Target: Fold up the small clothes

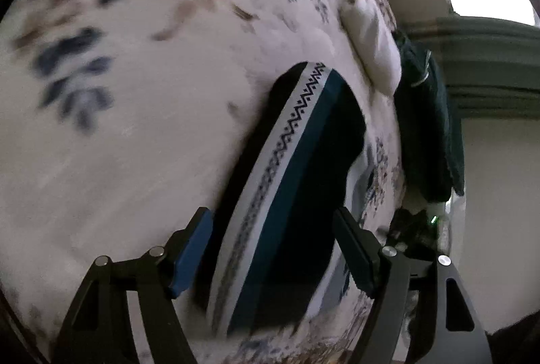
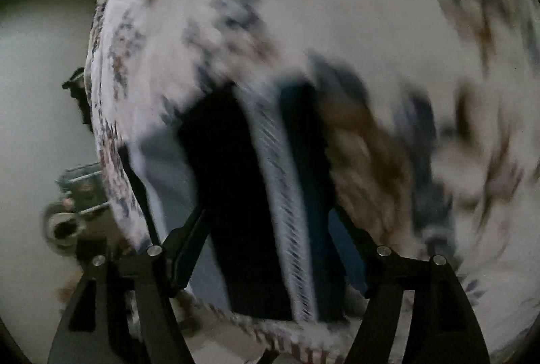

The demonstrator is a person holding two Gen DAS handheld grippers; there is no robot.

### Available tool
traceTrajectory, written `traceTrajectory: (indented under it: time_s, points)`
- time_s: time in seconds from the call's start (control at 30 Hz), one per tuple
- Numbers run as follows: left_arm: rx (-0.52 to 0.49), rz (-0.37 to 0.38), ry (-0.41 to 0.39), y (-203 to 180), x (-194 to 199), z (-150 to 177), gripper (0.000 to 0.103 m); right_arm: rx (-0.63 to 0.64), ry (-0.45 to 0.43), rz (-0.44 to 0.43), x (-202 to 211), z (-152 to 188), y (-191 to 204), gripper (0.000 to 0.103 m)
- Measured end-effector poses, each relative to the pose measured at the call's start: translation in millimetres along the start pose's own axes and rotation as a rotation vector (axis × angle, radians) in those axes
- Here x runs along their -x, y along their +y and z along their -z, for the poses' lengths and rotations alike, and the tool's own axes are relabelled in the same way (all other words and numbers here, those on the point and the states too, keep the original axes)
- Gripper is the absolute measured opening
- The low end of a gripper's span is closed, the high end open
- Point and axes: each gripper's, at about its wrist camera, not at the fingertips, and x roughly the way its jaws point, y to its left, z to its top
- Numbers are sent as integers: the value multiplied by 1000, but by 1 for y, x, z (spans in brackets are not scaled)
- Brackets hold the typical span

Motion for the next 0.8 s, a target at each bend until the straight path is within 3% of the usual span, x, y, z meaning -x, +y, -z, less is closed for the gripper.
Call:
traceTrajectory:
  time_s: [0.07, 0.17, 0.3, 0.43, 0.5, 0.53, 0.67, 0.8]
  points:
    - [-21, -8, 31, -7, -16, -12, 72, -40, 13, -45, -16, 12, -32, 74]
    - [-81, -55, 52, -21, -26, -24, 72, -81, -24, -103, -29, 18, -49, 74]
    - [-115, -90, 53, -32, -29, -33, 72, -21, -174, -159, -14, -1, -38, 74]
    - [-144, -111, 35, -48, -41, -50, 72, 25, -184, -163, -21, -34, -20, 74]
    - [-149, -132, 28, -54, -53, -66, 72, 72, -198, -150, -23, -46, -8, 53]
    - [-148, -138, 25, -55, -59, -73, 72, 87, -210, -118, -23, -50, -1, 21]
    - [-129, -147, 28, -59, -80, -96, 72, 41, -270, -114, -10, -61, 3, 16]
    - [-128, -151, 43, -56, -85, -99, 72, 21, -295, -83, -7, -67, 2, 16]
